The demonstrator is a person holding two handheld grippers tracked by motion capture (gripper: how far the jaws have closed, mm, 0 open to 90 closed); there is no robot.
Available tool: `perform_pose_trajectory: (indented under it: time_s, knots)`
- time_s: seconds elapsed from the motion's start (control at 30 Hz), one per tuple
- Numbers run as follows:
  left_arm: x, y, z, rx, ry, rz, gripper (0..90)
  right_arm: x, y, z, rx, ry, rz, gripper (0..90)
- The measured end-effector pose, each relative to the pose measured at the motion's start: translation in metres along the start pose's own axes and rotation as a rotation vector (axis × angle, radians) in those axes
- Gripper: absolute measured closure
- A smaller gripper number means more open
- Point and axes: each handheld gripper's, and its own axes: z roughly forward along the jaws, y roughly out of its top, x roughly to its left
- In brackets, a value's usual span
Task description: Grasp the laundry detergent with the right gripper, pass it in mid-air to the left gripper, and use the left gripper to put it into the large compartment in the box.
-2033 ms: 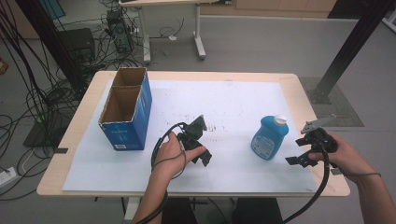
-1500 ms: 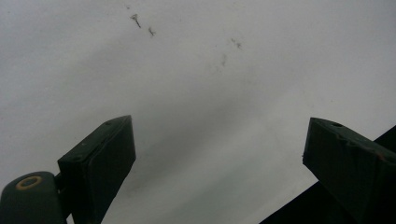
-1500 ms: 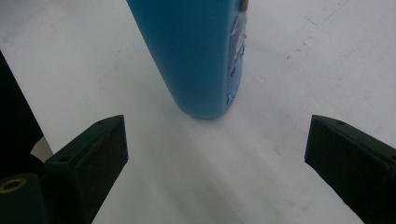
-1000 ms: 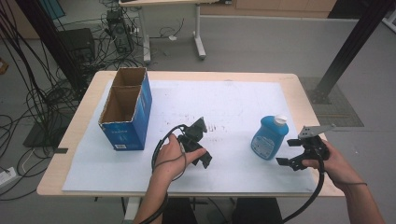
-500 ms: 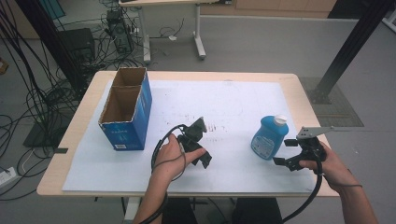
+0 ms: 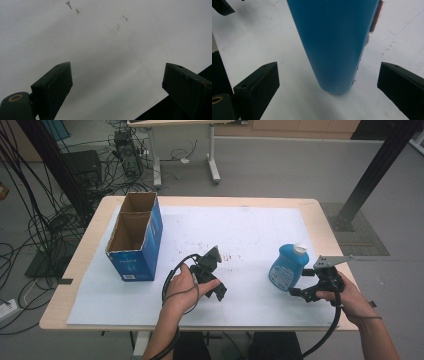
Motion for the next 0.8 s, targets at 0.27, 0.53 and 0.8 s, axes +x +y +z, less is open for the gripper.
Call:
perform_pose_trajectory:
  time_s: [0.27, 0.53, 0.8]
  knots:
    - [0.001, -0.001, 0.002, 0.004, 0.0, 0.001, 9.7, -0.002, 0.003, 0.005, -0.015, 0.002, 0.006, 3.6]
    - [0.001, 0.0, 0.002, 0.007, -0.001, -0.001, 9.7, -0.003, 0.003, 0.01, -0.027, 0.004, 0.018, 3.4]
    - [0.001, 0.0, 0.003, 0.008, -0.004, -0.001, 9.8, -0.003, 0.005, 0.011, -0.025, 0.006, 0.014, 3.5]
